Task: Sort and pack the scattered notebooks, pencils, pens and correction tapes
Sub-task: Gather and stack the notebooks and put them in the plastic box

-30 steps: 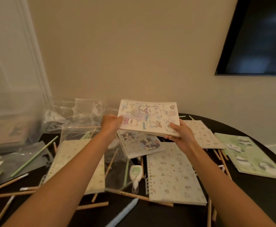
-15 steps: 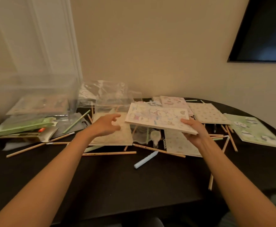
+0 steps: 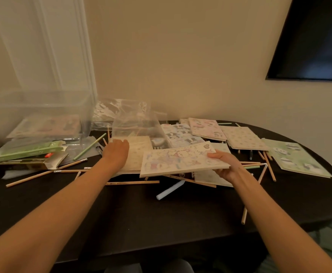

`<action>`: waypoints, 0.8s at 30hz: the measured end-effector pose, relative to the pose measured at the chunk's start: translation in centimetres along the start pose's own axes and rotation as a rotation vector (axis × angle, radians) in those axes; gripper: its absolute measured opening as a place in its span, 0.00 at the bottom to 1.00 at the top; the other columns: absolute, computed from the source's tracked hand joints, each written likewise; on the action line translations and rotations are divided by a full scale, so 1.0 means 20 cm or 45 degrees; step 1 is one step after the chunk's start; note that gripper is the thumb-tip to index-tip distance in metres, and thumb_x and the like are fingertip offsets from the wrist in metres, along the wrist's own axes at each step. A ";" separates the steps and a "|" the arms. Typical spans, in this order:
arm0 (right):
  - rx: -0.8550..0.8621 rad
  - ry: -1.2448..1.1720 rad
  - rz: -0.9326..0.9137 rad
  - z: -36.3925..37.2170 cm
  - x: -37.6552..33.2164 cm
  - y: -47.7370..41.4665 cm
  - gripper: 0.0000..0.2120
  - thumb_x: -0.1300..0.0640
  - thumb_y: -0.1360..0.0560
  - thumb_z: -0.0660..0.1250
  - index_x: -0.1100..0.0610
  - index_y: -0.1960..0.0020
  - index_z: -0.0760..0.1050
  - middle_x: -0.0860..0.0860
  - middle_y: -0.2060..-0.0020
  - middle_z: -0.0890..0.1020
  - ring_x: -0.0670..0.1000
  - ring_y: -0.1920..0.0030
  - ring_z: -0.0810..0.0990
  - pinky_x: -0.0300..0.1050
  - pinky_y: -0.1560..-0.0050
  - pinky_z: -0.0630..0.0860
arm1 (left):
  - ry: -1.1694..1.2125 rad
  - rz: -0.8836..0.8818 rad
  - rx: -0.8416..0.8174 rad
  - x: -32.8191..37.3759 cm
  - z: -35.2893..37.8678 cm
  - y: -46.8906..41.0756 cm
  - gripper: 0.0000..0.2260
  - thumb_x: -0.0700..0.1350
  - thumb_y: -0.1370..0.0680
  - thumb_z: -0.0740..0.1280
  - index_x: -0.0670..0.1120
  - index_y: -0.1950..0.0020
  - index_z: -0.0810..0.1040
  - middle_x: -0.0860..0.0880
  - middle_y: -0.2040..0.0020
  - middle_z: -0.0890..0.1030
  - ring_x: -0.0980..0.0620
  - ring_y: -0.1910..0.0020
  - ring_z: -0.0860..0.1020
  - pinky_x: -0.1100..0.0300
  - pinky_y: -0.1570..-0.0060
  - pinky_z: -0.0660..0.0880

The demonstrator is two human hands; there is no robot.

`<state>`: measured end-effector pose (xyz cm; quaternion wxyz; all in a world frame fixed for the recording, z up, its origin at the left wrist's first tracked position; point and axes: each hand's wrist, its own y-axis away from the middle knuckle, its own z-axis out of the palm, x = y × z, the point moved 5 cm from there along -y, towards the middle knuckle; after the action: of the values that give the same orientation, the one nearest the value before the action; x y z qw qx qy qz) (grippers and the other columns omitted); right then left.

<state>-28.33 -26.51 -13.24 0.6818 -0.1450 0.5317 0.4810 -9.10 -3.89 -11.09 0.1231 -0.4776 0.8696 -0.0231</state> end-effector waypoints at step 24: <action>0.303 0.302 -0.283 0.40 0.04 -0.11 0.21 0.69 0.26 0.61 0.65 0.34 0.63 0.60 0.47 0.77 0.54 0.54 0.78 0.45 0.59 0.79 | 0.080 0.548 0.248 0.31 -0.18 0.03 0.05 0.35 0.23 0.57 0.38 0.52 0.72 0.41 0.48 0.73 0.42 0.51 0.72 0.55 0.63 0.63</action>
<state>-21.98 -21.54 -11.46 0.6756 -0.1767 0.6421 0.3162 -13.52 -9.05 -8.94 0.1436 -0.2660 0.9485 -0.0950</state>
